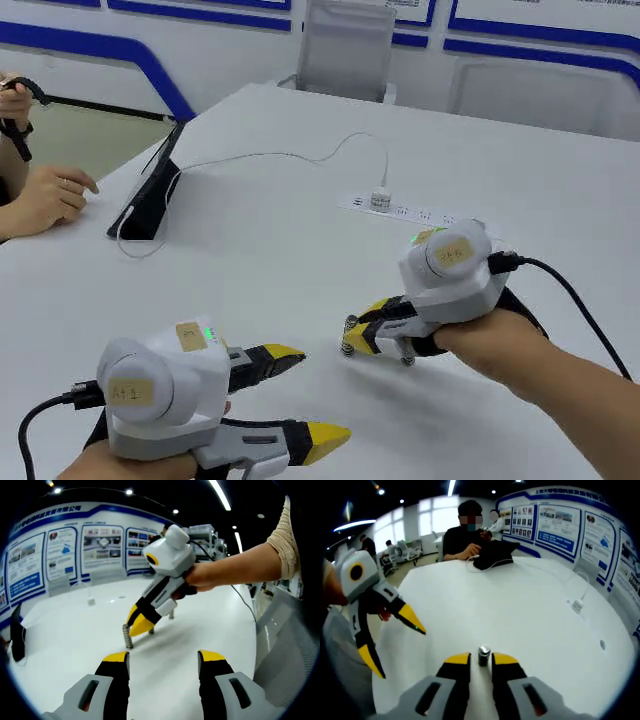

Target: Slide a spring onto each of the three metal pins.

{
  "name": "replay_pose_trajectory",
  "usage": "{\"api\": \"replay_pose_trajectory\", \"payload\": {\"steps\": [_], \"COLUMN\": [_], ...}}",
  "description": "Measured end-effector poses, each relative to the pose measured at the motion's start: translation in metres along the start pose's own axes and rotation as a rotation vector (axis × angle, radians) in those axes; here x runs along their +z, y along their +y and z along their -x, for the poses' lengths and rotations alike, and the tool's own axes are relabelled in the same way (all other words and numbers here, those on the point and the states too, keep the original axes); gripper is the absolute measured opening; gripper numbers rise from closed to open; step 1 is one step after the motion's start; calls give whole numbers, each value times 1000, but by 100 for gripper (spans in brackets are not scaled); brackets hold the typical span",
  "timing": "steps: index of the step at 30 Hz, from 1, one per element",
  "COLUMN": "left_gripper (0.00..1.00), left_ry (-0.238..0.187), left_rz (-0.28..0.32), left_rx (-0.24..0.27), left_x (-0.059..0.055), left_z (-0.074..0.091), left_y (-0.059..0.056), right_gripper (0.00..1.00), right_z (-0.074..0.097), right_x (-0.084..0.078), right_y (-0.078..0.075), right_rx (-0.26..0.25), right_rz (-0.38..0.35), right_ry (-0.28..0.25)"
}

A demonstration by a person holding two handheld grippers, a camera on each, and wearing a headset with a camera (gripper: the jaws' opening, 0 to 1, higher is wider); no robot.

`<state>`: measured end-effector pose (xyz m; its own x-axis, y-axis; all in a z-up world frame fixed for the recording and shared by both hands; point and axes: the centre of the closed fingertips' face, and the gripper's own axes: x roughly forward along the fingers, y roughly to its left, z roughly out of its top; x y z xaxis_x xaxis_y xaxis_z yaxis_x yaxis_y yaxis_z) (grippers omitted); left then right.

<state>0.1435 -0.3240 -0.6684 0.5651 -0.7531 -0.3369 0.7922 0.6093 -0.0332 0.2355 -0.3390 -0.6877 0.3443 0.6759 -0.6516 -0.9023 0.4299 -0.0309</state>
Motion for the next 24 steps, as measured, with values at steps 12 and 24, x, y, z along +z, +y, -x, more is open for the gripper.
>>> {"api": "replay_pose_trajectory", "payload": {"steps": [12,24], "left_gripper": [61,64], "left_ry": [0,-5], "left_rz": [-1,-7], "left_rx": [15,26], "left_x": [2,6], "left_z": [0,2], "left_y": [1,2], "right_gripper": [22,24], "right_z": [22,42], "right_x": [-3,-12], "right_y": [11,21], "right_rx": [-16,-31], "right_rz": [7,-2], "right_ry": [-35,-63]}}
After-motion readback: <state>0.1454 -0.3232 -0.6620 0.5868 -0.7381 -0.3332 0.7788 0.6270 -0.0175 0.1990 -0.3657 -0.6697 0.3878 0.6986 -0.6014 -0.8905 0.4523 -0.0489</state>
